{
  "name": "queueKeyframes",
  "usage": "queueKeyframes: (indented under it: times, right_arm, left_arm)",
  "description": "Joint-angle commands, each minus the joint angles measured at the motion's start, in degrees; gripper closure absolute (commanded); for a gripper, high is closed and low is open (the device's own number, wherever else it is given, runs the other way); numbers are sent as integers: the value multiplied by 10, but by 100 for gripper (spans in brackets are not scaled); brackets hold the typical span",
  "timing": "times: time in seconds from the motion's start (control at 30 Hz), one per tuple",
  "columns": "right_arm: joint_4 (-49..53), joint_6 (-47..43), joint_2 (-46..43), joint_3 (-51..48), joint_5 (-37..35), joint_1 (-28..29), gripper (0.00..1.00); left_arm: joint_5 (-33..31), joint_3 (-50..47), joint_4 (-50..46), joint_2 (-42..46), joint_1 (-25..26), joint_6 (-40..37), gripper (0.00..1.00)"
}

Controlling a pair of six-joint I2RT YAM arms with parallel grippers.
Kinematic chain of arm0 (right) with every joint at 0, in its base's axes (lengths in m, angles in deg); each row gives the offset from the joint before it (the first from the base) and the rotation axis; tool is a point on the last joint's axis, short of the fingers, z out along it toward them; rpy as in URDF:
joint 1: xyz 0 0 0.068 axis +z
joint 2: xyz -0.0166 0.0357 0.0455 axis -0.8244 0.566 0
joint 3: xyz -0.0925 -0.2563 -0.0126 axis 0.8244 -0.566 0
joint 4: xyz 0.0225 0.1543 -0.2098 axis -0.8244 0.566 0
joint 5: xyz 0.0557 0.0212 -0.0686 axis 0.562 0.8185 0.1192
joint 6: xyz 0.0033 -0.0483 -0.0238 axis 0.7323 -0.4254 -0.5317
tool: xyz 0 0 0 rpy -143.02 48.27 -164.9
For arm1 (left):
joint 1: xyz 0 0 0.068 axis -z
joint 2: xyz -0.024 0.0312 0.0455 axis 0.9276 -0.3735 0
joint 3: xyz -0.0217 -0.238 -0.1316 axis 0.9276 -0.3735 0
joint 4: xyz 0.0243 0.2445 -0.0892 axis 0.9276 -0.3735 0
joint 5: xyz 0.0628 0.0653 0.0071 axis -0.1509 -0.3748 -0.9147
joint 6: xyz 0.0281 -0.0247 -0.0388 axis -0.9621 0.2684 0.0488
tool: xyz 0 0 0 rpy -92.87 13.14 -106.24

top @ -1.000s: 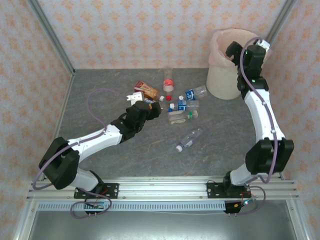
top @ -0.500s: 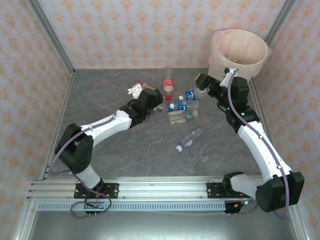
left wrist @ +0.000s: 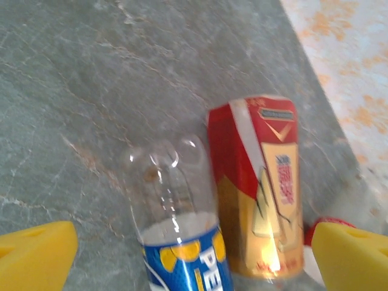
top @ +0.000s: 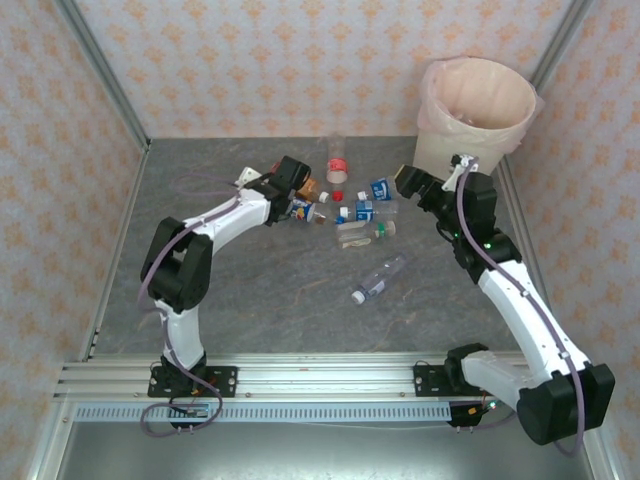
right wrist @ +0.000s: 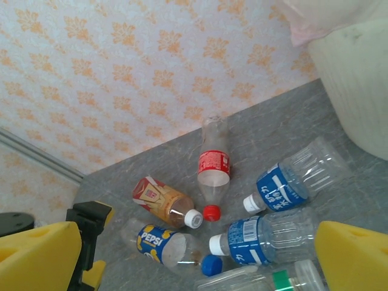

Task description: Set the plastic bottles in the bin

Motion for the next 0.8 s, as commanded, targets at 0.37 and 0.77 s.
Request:
queueKeyframes:
  times: [0.37, 0.77]
  right_arm:
    - [72, -46, -31, 9, -71, 3, 1]
    - [73, -42, -25, 3, -75, 3, 1]
  left_arm:
    - [39, 97, -85, -112, -27, 58, 11]
    - [47, 29, -16, -117, -30, 61, 25]
